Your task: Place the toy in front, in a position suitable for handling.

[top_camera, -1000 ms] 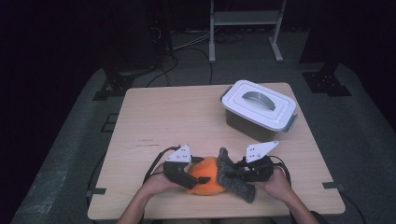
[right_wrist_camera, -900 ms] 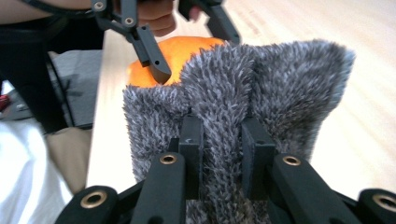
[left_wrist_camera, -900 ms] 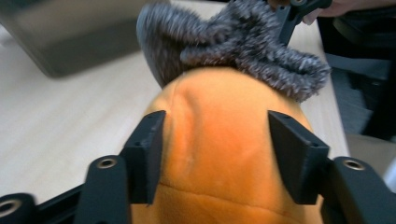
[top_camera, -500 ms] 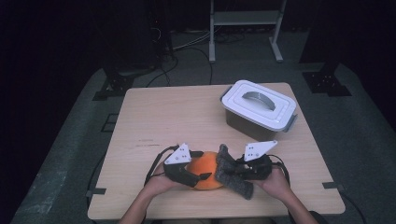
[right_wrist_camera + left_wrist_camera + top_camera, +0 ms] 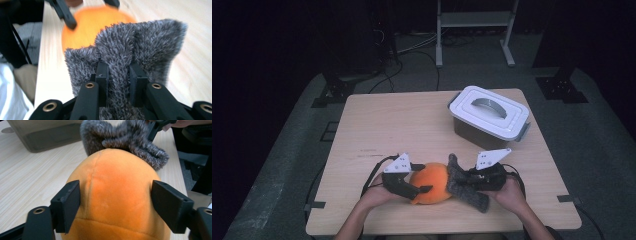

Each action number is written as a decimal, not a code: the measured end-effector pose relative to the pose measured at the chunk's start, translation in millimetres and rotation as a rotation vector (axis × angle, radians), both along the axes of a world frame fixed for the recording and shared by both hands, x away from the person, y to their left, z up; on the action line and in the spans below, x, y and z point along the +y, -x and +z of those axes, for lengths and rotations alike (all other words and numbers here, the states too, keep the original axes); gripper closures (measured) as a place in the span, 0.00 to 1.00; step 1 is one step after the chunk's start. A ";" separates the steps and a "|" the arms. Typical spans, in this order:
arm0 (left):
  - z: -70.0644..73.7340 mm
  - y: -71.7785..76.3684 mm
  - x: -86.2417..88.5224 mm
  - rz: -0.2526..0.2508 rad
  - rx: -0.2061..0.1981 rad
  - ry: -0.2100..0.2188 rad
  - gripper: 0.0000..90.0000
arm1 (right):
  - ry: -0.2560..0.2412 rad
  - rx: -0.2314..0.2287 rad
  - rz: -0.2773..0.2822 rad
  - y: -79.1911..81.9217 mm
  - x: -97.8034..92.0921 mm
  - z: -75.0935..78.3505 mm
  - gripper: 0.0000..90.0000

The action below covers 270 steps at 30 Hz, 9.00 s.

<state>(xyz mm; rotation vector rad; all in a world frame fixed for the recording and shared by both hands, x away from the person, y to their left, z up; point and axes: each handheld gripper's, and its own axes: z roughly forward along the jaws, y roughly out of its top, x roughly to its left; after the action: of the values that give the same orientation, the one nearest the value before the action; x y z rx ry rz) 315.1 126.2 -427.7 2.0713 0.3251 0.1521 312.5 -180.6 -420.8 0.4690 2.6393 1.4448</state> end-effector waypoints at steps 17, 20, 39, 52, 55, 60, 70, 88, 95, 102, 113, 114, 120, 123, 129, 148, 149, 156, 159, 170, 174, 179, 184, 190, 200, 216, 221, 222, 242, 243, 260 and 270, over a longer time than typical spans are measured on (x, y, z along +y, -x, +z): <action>-1.5 0.8 -3.3 -0.015 0.024 -0.012 0.22 | -0.003 0.012 -0.015 -2.6 -0.5 2.2 0.80; -0.7 0.7 -4.3 -0.019 0.025 -0.009 0.21 | -0.030 -0.008 -0.005 0.4 4.1 5.8 0.79; 4.6 4.9 -12.1 0.050 -0.049 -0.014 0.44 | -0.025 -0.008 0.045 2.5 6.1 4.6 0.82; 3.7 3.2 -13.1 0.043 -0.028 0.010 0.20 | -0.020 -0.003 0.032 1.7 10.7 -0.8 0.81; 3.3 3.8 -13.4 0.035 -0.043 -0.013 0.25 | -0.014 -0.011 0.035 3.9 12.1 -1.5 0.81; -2.4 0.2 -4.2 0.027 -0.020 -0.018 0.34 | 0.003 0.014 0.032 1.9 9.4 -5.5 0.81; -5.1 -0.3 4.5 0.002 0.004 -0.004 0.34 | -0.014 0.038 -0.004 -3.1 0.3 -5.5 0.81; -3.2 9.1 -4.1 -0.068 -0.051 -0.027 0.34 | -0.071 0.027 -0.014 -1.9 0.6 1.3 0.81; 4.0 9.0 -7.0 -0.071 -0.047 -0.013 0.21 | -0.053 0.027 0.019 2.4 9.0 -2.5 0.81; 0.8 8.8 -6.0 -0.080 -0.042 -0.042 0.29 | -0.051 0.039 0.034 2.7 8.9 -4.5 0.81; 2.5 7.1 -3.0 -0.060 -0.021 -0.033 0.19 | -0.017 0.037 0.041 4.6 8.5 -5.9 0.80; 2.1 6.0 -5.2 -0.039 -0.017 -0.039 0.14 | -0.017 0.030 0.049 5.6 9.5 -5.5 0.80; -0.6 9.8 -6.4 -0.074 -0.050 -0.060 0.28 | -0.011 0.059 0.038 2.1 6.4 -7.7 0.80; -0.4 11.9 -6.5 -0.091 -0.054 -0.063 0.32 | 0.005 0.086 0.020 -3.0 2.0 -10.2 0.80; 0.6 16.4 -8.3 -0.128 -0.090 -0.073 0.33 | -0.016 0.072 -0.024 -6.4 -3.2 -7.2 0.81; -1.4 19.3 -9.8 -0.169 -0.100 -0.068 0.32 | -0.118 0.096 0.012 -7.1 -1.9 -1.5 0.82; -1.4 19.4 -9.7 -0.170 -0.100 -0.067 0.32 | -0.109 0.098 0.018 -7.1 0.0 -2.3 0.81; -1.8 17.4 -7.7 -0.159 -0.097 -0.071 0.33 | -0.050 0.181 0.004 -12.7 -5.6 -17.7 0.81; -2.2 16.8 -5.5 -0.157 -0.088 -0.061 0.33 | -0.036 0.174 -0.004 -11.2 -9.9 -18.5 0.82; -2.7 12.4 -2.2 -0.129 -0.074 -0.058 0.32 | -0.044 0.177 0.006 -10.9 -5.2 -18.3 0.81; -3.7 9.0 0.1 -0.092 -0.041 -0.040 0.33 | -0.024 0.174 -0.010 -10.5 -9.7 -20.7 0.81; -5.1 8.6 -7.5 -0.052 -0.031 -0.030 0.32 | -0.133 0.066 0.024 1.0 -3.2 1.0 0.81; -1.9 8.8 -8.5 -0.040 -0.044 -0.031 0.26 | -0.079 0.063 0.049 4.0 10.1 -5.7 0.81; 3.2 7.2 -0.5 -0.036 -0.032 -0.013 0.21 | -0.065 0.106 0.010 -2.4 -1.6 -13.0 0.81; 4.8 9.7 -13.2 0.011 -0.035 -0.023 0.34 | -0.078 -0.027 0.007 9.8 6.6 10.4 0.81; 2.6 7.4 -5.2 -0.004 -0.016 -0.022 0.31 | -0.007 -0.015 -0.029 4.8 -2.7 5.9 0.81; 6.8 15.2 -20.5 -0.018 -0.066 -0.045 0.31 | -0.054 -0.071 -0.008 14.5 8.2 20.1 0.81; 6.6 15.9 -21.1 -0.023 -0.074 -0.051 0.30 | -0.035 -0.072 -0.002 15.6 11.0 18.5 0.81; 9.9 13.2 -18.8 -0.016 -0.051 -0.005 0.33 | -0.033 -0.070 0.021 14.3 4.0 21.6 0.81; 9.3 12.6 -18.0 -0.018 -0.049 -0.010 0.30 | -0.027 -0.056 0.027 13.4 5.0 16.8 0.82; 14.9 15.6 -28.0 0.023 -0.056 0.017 0.39 | -0.078 -0.078 0.023 14.5 -4.2 35.0 0.82; 12.7 14.9 -29.4 0.019 -0.051 0.003 0.36 | 0.029 -0.061 0.021 10.4 -13.4 24.2 0.81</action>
<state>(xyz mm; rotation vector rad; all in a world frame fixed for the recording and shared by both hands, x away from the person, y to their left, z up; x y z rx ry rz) 300.2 96.8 -415.0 2.0584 0.3136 0.2153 302.1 -194.0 -396.6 0.3898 2.6213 1.4014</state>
